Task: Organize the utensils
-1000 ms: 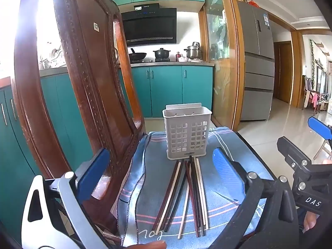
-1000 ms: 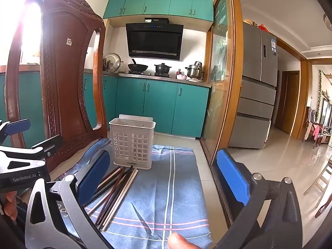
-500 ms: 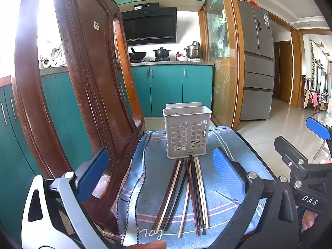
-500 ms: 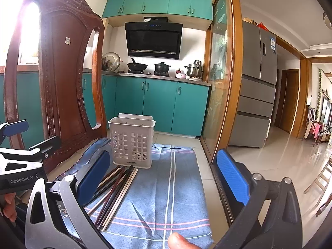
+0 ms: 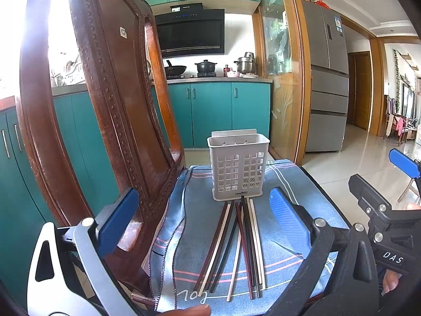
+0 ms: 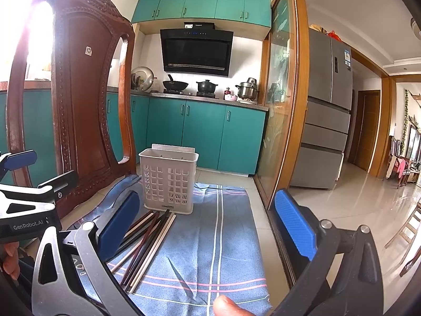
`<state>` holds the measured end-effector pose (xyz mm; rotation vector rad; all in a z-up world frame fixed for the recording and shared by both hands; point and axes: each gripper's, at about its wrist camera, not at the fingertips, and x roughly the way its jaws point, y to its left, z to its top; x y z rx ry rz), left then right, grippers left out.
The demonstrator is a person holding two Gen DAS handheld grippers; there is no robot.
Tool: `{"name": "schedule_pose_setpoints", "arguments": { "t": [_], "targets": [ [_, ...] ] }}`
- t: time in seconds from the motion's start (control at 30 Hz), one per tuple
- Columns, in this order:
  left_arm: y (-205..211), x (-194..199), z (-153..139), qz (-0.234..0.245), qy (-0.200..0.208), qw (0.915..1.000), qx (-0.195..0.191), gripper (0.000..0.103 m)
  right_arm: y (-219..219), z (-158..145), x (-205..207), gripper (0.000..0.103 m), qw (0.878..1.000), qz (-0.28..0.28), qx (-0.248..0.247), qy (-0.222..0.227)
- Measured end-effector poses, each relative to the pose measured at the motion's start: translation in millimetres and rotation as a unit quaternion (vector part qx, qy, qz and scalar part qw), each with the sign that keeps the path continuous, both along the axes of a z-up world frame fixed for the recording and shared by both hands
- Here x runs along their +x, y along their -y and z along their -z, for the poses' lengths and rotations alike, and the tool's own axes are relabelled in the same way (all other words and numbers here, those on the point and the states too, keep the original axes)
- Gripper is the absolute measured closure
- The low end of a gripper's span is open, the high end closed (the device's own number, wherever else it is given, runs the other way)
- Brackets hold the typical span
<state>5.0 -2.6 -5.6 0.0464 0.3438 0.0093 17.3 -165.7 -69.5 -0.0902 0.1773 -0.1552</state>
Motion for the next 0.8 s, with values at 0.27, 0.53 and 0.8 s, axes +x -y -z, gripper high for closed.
{"name": "schedule_pose_setpoints", "arguments": {
  "t": [0.27,0.53,0.8],
  "targets": [
    [-3.0,-0.6,-0.6,0.0,0.0,1.0,-0.001,0.004,0.0,-0.6,-0.5,0.002,1.0,-0.001,-0.001,0.001],
    [-3.0,-1.4,-0.2,0.0,0.0,1.0,0.0,0.004,-1.9,-0.5,-2.4,0.002,1.0,-0.003,-0.003,0.005],
    [-1.8,-1.9,-0.3,0.0,0.0,1.0,0.0,0.004,-2.3,0.2,-3.7,0.002,1.0,-0.003,-0.002,0.007]
  ]
}}
